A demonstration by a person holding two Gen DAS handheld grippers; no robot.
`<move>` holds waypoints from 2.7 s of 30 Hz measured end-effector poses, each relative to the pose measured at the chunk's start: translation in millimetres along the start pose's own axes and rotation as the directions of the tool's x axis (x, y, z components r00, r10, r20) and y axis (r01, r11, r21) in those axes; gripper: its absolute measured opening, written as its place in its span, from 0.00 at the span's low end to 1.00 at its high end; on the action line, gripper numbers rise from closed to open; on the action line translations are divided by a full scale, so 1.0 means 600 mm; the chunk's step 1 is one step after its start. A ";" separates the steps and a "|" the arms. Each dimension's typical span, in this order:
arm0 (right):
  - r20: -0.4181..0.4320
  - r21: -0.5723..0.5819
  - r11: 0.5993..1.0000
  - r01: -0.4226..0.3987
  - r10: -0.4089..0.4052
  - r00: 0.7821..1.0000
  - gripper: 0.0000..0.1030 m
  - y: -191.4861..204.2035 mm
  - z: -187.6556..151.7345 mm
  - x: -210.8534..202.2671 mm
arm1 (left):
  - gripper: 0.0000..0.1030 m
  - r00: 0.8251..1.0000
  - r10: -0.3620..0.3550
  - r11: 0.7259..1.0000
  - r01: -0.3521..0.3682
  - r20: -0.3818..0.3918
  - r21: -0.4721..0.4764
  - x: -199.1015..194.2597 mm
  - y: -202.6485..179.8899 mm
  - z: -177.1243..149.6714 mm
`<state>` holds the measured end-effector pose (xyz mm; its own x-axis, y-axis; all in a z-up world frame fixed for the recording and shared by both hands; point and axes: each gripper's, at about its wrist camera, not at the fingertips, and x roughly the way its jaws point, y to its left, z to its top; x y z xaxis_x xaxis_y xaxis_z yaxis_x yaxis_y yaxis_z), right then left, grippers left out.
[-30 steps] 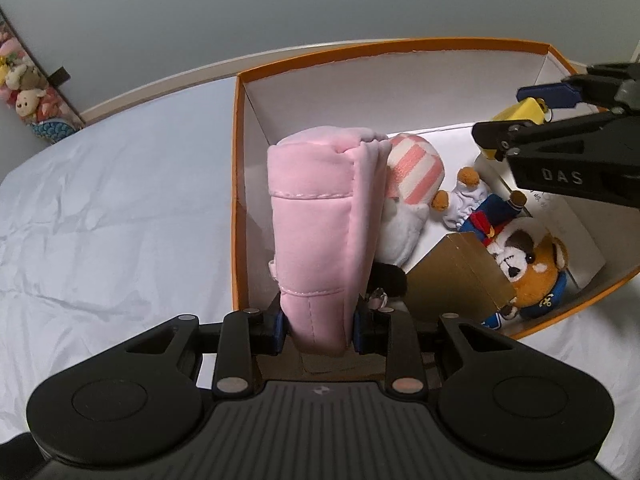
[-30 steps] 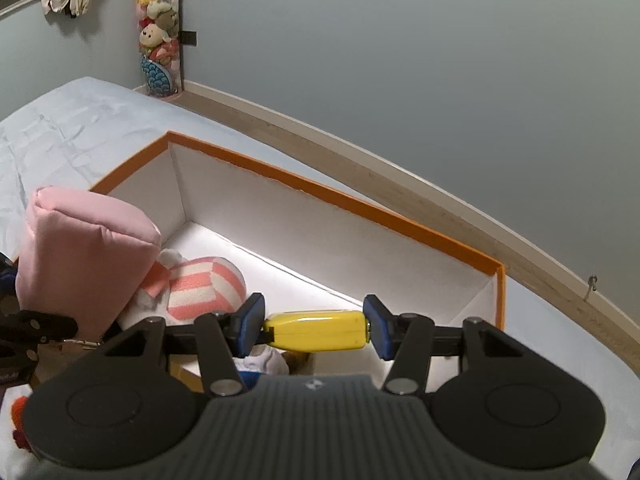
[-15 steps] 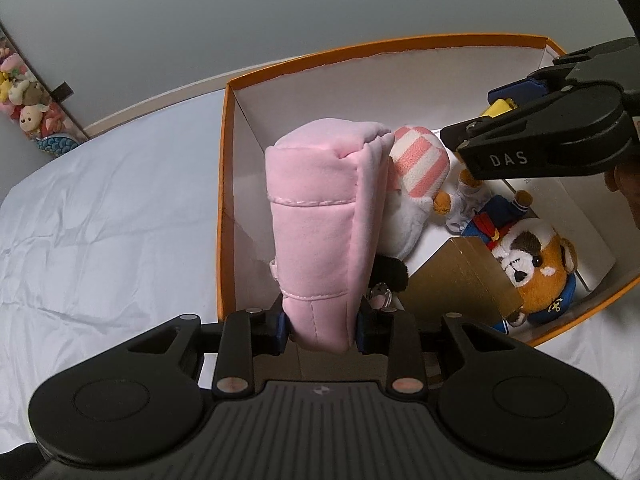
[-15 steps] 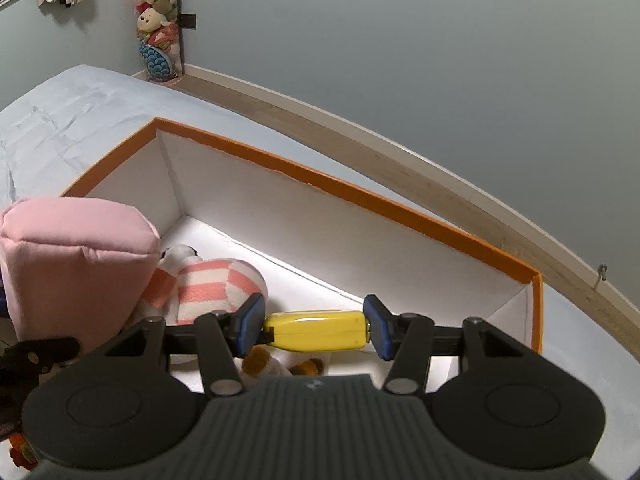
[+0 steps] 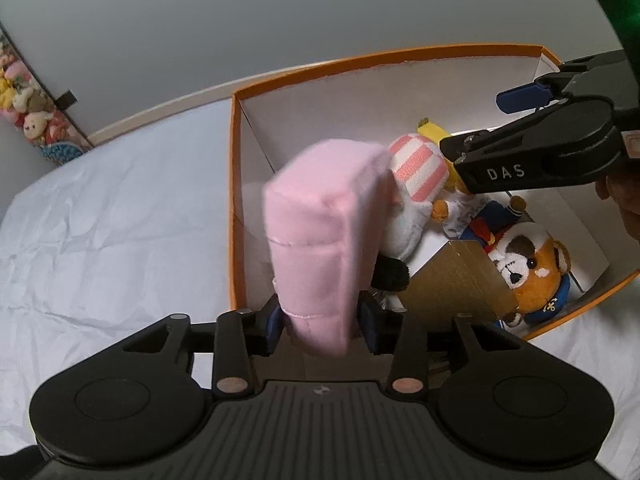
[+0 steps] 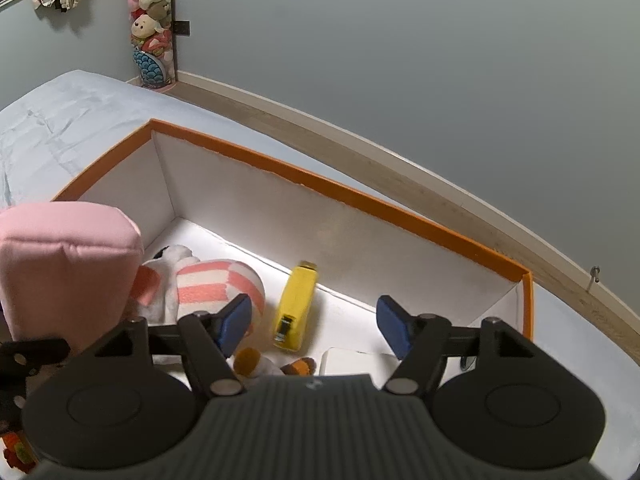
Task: Organize objects
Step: 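Open both tools to drop the pouch and tape measure into the shoebox, then withdraw both tools and move the left tool to the tarot card box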
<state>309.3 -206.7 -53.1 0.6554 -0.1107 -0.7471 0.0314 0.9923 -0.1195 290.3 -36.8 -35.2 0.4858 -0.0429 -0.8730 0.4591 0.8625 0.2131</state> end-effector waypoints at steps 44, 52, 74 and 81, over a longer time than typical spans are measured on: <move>0.089 0.080 0.997 0.002 -0.009 0.996 0.68 -0.015 -0.038 -0.059 | 0.46 0.875 -0.478 0.852 0.483 0.073 -0.202 0.042 -0.055 0.004; 0.133 0.108 0.994 -0.022 0.007 0.991 0.69 -0.029 -0.054 -0.093 | 0.46 0.873 -0.450 0.864 0.479 0.188 -0.153 -0.032 -0.045 -0.022; 0.220 0.111 0.990 -0.089 0.063 0.973 0.78 0.018 -0.120 -0.232 | 0.59 0.909 -0.173 0.902 0.301 0.379 -0.309 -0.129 0.079 -0.158; 0.192 0.163 0.978 -0.134 0.101 0.976 0.78 0.051 -0.172 -0.244 | 0.60 0.920 -0.140 0.899 0.273 0.366 -0.344 -0.125 0.067 -0.211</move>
<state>136.4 -165.5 -15.2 0.7878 0.0031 -0.6159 0.0659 0.9938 0.0893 178.1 65.0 -16.8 0.6549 -0.3445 -0.6726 0.2895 0.9365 -0.1977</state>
